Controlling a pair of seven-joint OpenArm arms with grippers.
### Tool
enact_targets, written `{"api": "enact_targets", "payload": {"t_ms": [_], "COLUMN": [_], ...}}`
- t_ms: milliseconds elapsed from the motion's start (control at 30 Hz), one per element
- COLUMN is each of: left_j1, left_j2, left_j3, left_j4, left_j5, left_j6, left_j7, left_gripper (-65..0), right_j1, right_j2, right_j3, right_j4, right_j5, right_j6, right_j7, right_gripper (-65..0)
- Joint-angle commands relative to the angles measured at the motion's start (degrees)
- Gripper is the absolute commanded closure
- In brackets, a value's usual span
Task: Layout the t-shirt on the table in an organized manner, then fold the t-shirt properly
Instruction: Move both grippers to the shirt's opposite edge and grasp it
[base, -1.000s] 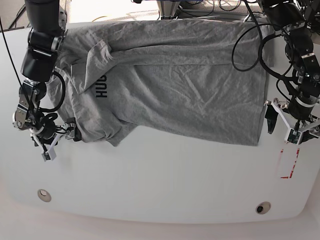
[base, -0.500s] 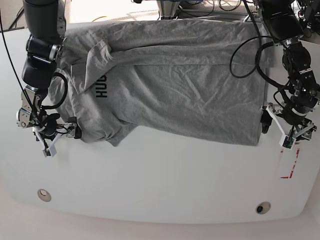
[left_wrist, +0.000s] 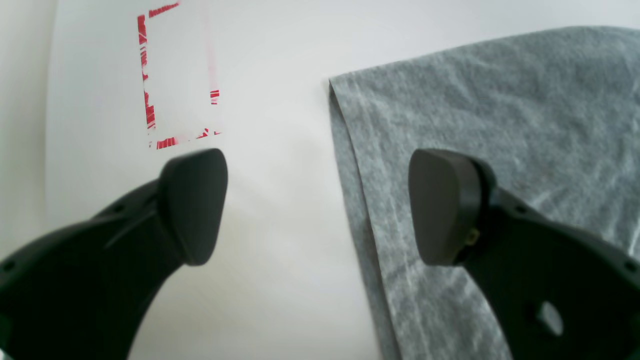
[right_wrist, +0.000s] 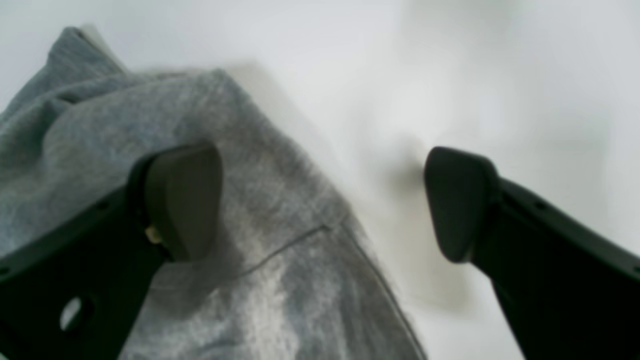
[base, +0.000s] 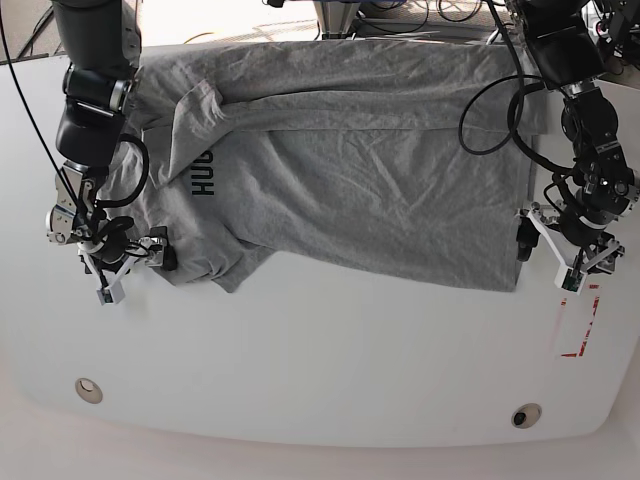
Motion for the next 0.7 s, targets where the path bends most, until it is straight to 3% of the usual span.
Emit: {"api": "enact_targets", "payload": {"t_ms": [0,100,200,500,667], "left_j1": [-1.91,-2.00,-2.18,-3.14,-3.58], "left_j2": [-0.93,-0.93,-0.93,-0.93,-0.93], "left_j3": [-0.15,-0.15,-0.15,-0.15,-0.15], "left_j4": [0.06,-1.26,-2.22,-5.48,-8.82], "left_j5": [-0.52,-0.52,-0.52,-0.43,-0.69], "left_j6": [0.17,0.17,0.17,0.17,0.17], "left_j7": [-1.33,-1.33,-1.50,-4.93,-5.28], "left_gripper": [-54.2,-54.2,-54.2,-54.2,-54.2], "right_j1": [0.51,0.51,-0.02,-0.19,-0.19], "right_j2": [-0.11,-0.99,-1.34,-1.60,-1.51], "right_j3": [0.00,0.00,0.00,0.00,0.00], "right_j4": [0.51,0.51,0.51,0.51,0.60], "right_j5": [0.41,0.41,0.41,0.41,0.41], "right_j6": [0.52,0.52,0.52,0.52,0.52], "right_j7": [-1.07,-1.07,-0.98,-0.89,-0.89], "right_gripper": [-60.9,-54.9,-44.2,0.0,-1.0]}}
